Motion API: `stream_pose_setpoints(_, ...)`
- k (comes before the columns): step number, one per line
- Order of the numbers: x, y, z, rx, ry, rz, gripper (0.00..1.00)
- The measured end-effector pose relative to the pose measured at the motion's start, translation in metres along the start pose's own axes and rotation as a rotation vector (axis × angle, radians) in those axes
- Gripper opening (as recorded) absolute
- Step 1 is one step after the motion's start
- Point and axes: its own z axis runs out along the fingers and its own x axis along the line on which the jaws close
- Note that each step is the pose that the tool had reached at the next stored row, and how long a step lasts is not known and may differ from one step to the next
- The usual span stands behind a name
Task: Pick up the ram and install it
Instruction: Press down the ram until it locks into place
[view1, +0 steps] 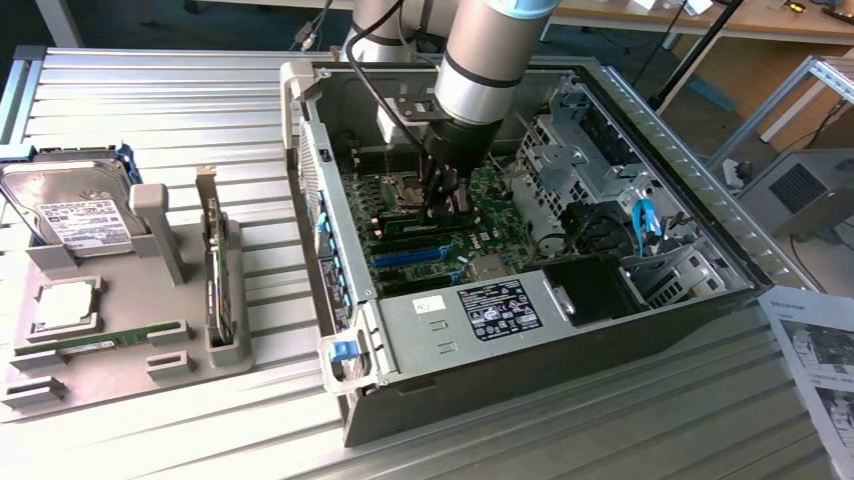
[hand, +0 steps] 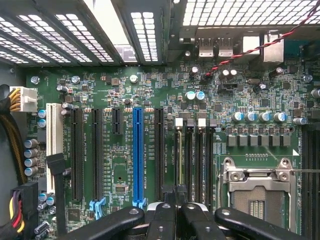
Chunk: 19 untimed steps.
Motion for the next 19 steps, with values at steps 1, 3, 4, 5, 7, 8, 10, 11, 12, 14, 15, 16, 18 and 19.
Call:
stream_pose_setpoints(1,0.0000,0.0000,0.0000,0.0000,0.0000,0.000,0.11)
stream_pose_setpoints(3,0.0001,0.0000,0.0001,0.0001,-0.0001,0.000,0.11)
stream_pose_setpoints(4,0.0001,0.0000,0.0001,0.0001,-0.0001,0.000,0.11)
stream_pose_setpoints(5,0.0001,0.0000,0.0001,0.0001,-0.0001,0.000,0.11)
stream_pose_setpoints(7,0.0002,0.0000,0.0003,0.0000,0.0001,0.000,0.11)
stream_pose_setpoints(8,0.0002,0.0000,0.0004,0.0000,0.0001,0.000,0.11)
stream_pose_setpoints(10,0.0001,0.0000,0.0007,0.0000,0.0000,0.000,0.11)
stream_pose_setpoints(11,0.0001,0.0000,0.0008,0.0000,0.0000,0.000,0.11)
stream_pose_setpoints(12,0.0001,0.0000,0.0008,0.0000,0.0000,0.000,0.11)
stream_pose_setpoints(14,0.0001,0.0000,0.0009,0.0000,0.0000,0.000,0.11)
stream_pose_setpoints(15,0.0001,-0.0001,0.0014,0.0001,-0.0002,0.000,0.11)
stream_pose_setpoints(16,0.0001,-0.0001,0.0015,0.0000,0.0000,0.000,0.11)
stream_pose_setpoints(18,0.0001,-0.0001,0.0016,0.0000,0.0001,0.000,0.11)
stream_pose_setpoints(19,0.0001,-0.0001,0.0016,0.0000,0.0001,0.000,0.11)
